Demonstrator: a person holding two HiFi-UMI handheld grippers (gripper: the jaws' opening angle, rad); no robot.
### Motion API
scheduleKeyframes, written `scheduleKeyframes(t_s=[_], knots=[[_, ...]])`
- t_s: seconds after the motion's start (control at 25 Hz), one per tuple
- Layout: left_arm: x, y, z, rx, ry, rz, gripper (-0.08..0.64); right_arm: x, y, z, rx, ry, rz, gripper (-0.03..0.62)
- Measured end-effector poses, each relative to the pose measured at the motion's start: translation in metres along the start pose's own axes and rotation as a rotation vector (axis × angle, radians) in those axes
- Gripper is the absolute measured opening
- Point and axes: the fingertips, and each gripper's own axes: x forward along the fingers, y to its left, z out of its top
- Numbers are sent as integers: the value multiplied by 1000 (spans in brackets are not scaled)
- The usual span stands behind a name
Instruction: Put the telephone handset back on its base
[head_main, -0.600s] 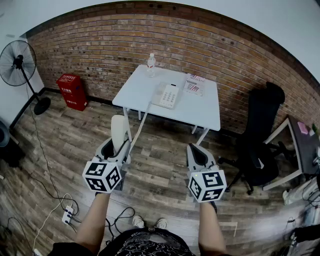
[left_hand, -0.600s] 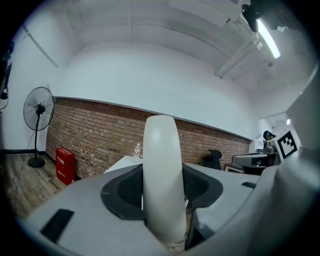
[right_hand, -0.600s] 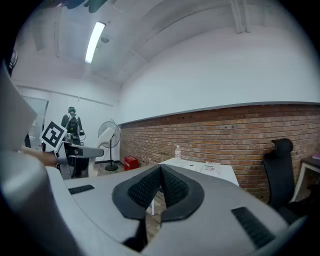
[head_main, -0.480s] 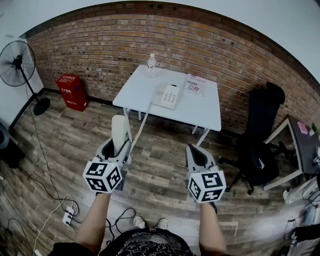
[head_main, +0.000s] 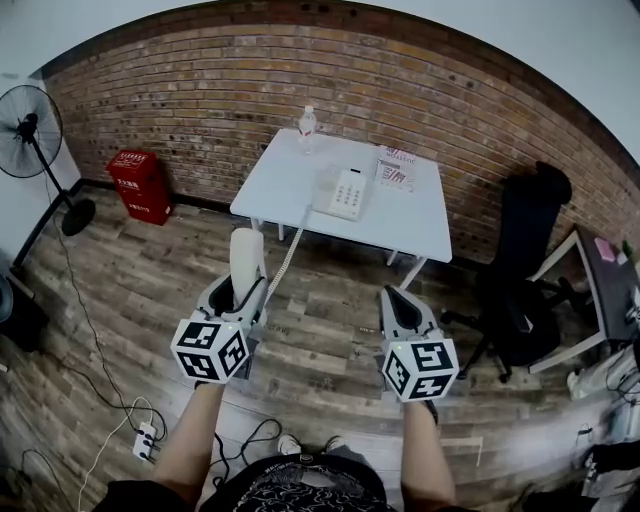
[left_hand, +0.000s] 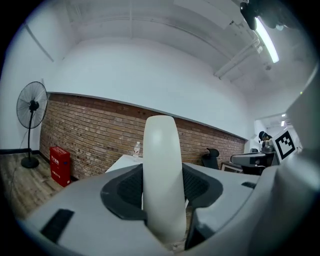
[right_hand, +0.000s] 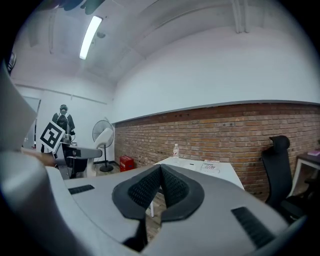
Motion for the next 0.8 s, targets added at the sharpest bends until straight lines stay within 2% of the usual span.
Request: scheduleKeyframes(t_s=[0.2,0.44,0.8], knots=[[9,18,0,-15,4,2,216,19,7,0,5,-2,2,0],[31,35,-3,-27,5,11,216,45,-4,0,15,-8,-6,0],[101,47,1,-25,15,39,216,102,-57,-1,27,-6,-1,0]])
